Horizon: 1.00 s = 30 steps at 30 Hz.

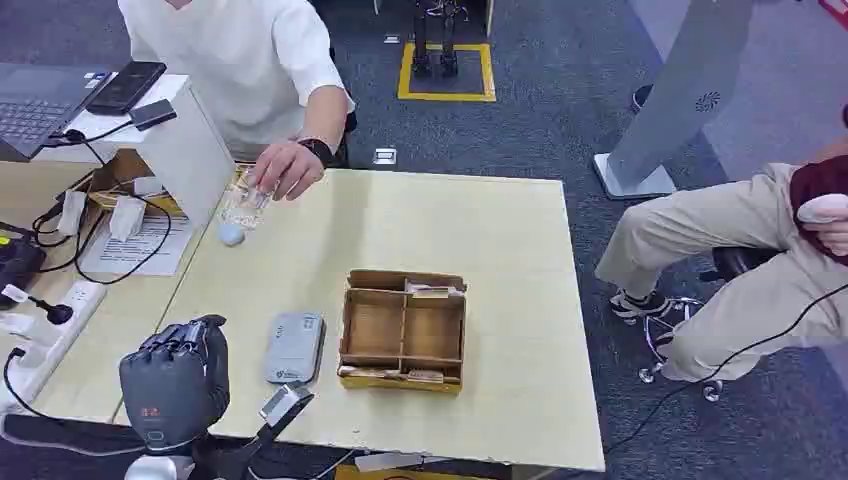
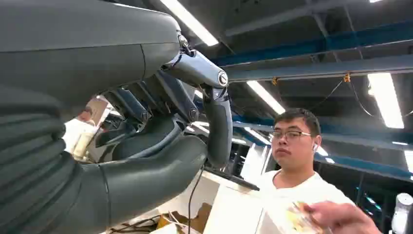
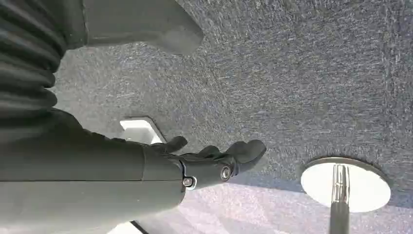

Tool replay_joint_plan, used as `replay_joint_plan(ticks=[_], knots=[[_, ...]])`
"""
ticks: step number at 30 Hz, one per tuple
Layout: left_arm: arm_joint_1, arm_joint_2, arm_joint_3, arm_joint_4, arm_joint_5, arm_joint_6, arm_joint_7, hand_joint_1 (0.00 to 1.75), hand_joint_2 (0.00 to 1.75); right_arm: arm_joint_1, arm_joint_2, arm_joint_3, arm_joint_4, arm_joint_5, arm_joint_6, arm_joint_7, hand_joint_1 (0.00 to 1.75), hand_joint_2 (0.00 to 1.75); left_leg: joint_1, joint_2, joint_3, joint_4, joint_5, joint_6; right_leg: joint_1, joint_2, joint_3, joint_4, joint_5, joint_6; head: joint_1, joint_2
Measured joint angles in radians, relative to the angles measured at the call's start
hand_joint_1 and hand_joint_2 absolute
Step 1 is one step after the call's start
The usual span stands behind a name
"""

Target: Pass the card to the sensor for recognition and then transmit it.

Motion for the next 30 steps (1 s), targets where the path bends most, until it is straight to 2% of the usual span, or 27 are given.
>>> replay_joint_plan(ticks=[1, 2, 10, 11, 14, 15, 19, 30], knots=[[0.000, 0.000, 0.000, -0.002, 0.000, 0.000, 0.000, 0.40, 1.75, 0.000, 0.000, 0.000, 0.000, 0.000, 0.000, 0.000, 0.00, 1.75, 0.000, 0.000, 0.000, 0.000, 0.000, 0.000, 0.000, 0.000, 0.000, 0.000, 0.000, 0.000, 0.000, 0.000], [0.000, -0.001, 0.000, -0.003, 0.000, 0.000, 0.003, 0.00, 1.75, 0.000, 0.000, 0.000, 0.000, 0.000, 0.000, 0.000, 0.00, 1.75, 0.000, 0.000, 0.000, 0.000, 0.000, 0.000, 0.000, 0.000, 0.000, 0.000, 0.000, 0.000, 0.000, 0.000], [0.000, -0.002, 0.000, -0.008, 0.000, 0.000, 0.028, 0.00, 1.75, 0.000, 0.000, 0.000, 0.000, 0.000, 0.000, 0.001, 0.00, 1.75, 0.000, 0.000, 0.000, 0.000, 0.000, 0.000, 0.000, 0.000, 0.000, 0.000, 0.000, 0.000, 0.000, 0.000], [0.000, -0.002, 0.001, -0.008, 0.000, 0.000, 0.028, 0.00, 0.00, 0.000, 0.000, 0.000, 0.000, 0.000, 0.000, 0.001, 0.00, 1.75, 0.000, 0.000, 0.000, 0.000, 0.000, 0.000, 0.000, 0.000, 0.000, 0.000, 0.000, 0.000, 0.000, 0.000], [0.000, -0.002, 0.005, -0.011, 0.000, 0.000, 0.021, 0.00, 0.00, -0.001, 0.000, 0.000, 0.000, 0.005, 0.000, 0.004, 0.00, 1.75, 0.000, 0.000, 0.000, 0.000, 0.000, 0.000, 0.000, 0.000, 0.000, 0.000, 0.000, 0.000, 0.000, 0.000], [-0.001, -0.002, 0.006, -0.012, 0.000, 0.000, 0.019, 0.00, 1.75, -0.002, 0.000, 0.001, 0.000, 0.008, 0.000, 0.006, 0.00, 1.75, 0.000, 0.000, 0.000, 0.000, 0.000, 0.000, 0.000, 0.000, 0.000, 0.000, 0.000, 0.000, 0.000, 0.000], [-0.007, -0.002, 0.007, -0.012, 0.000, 0.000, 0.014, 0.00, 1.75, -0.006, 0.000, 0.005, 0.000, 0.016, 0.000, 0.013, 0.00, 1.75, 0.000, 0.000, 0.000, 0.000, 0.000, 0.000, 0.000, 0.000, 0.000, 0.000, 0.000, 0.000, 0.000, 0.000], [-0.143, 0.019, 0.029, 0.001, 0.000, 0.000, 0.023, 0.00, 1.75, -0.037, 0.000, 0.042, 0.000, 0.056, 0.000, 0.040, 0.00, 1.75, 0.000, 0.000, 0.000, 0.000, 0.000, 0.000, 0.000, 0.000, 0.000, 0.000, 0.000, 0.000, 0.000, 0.000]])
